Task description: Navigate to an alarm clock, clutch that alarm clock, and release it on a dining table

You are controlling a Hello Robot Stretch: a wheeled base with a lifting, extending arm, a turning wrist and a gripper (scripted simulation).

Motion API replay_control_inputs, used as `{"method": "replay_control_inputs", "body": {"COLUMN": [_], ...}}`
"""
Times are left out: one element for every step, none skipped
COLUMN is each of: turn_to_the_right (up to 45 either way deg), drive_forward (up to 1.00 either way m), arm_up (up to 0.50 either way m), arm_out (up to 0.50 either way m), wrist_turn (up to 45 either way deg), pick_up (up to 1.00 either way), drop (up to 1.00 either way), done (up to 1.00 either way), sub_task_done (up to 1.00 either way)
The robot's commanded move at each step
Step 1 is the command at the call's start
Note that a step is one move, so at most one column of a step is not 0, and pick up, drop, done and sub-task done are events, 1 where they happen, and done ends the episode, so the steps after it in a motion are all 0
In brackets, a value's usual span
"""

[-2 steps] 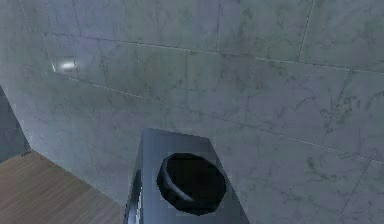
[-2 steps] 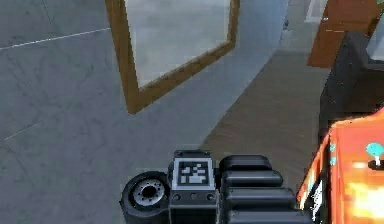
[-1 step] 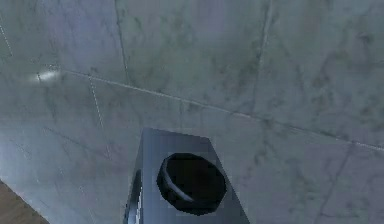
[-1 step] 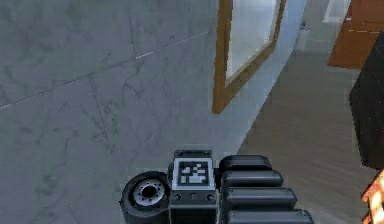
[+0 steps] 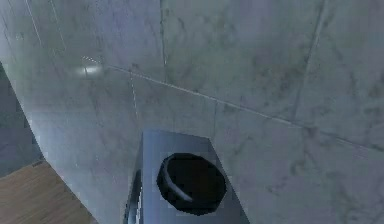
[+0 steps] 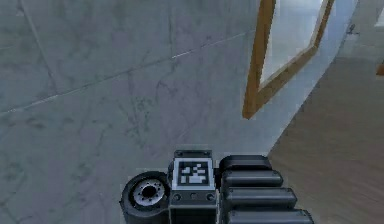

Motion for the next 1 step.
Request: {"method": "replay_control_inputs", "body": {"turn_to_the_right": [0.0], "drive_forward": [0.10], "arm_up": [0.00], "arm_out": [0.00], "wrist_turn": [0.0], "pick_up": [0.00], "drop": [0.00], "done": [0.00], "sub_task_done": [0.00]}}
